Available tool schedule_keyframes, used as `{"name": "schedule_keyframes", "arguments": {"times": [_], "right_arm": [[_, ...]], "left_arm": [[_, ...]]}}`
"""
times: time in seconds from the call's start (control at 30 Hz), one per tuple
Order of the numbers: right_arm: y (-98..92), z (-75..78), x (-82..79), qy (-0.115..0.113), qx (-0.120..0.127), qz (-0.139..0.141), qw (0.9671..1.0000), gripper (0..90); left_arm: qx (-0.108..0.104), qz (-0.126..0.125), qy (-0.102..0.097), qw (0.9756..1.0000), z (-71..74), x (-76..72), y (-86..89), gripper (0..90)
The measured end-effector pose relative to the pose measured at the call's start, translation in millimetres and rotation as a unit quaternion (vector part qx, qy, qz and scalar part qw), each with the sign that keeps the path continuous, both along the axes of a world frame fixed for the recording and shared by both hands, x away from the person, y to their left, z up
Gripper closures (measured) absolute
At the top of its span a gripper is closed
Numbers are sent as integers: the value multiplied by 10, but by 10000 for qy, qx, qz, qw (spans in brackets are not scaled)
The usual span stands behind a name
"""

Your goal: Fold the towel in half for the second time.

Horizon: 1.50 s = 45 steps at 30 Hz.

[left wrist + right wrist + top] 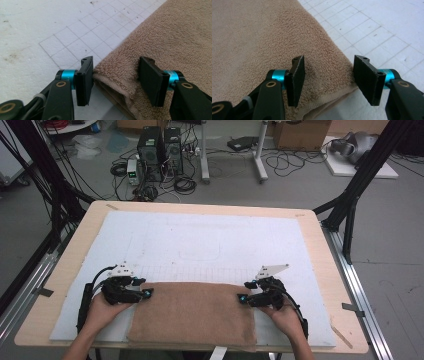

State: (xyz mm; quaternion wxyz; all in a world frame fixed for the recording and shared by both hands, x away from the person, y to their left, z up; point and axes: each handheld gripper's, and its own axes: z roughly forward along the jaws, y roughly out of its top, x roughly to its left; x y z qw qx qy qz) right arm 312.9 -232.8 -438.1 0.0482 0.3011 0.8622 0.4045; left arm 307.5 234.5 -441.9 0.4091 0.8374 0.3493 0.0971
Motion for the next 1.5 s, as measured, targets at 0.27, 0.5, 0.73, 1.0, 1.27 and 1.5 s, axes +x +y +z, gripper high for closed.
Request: {"name": "schedule_keyframes", "arguments": {"times": [0.27,0.5,0.73,1.0,1.27,1.5], "right_arm": [[-14,-11,30,64,-40,-111,9999,385],[13,-11,4,124,-69,50,9999,568],[44,11,-44,62,-117,207,9997,714],[44,117,-67,-134,-133,273,9994,738],[76,359,15,-489,-168,188,9985,743],[114,602,293,-751,-162,-127,9970,743]], "left_arm": [[23,-59,-50,10000,1,-7,-3,499],[85,-180,-109,9997,14,-36,-27,641],[227,-121,-311,9992,35,-96,-59,703],[209,118,-653,9976,110,-158,-54,740],[191,415,-1066,9933,360,-50,-62,750],[116,765,-1256,9891,560,214,-81,752]]}}
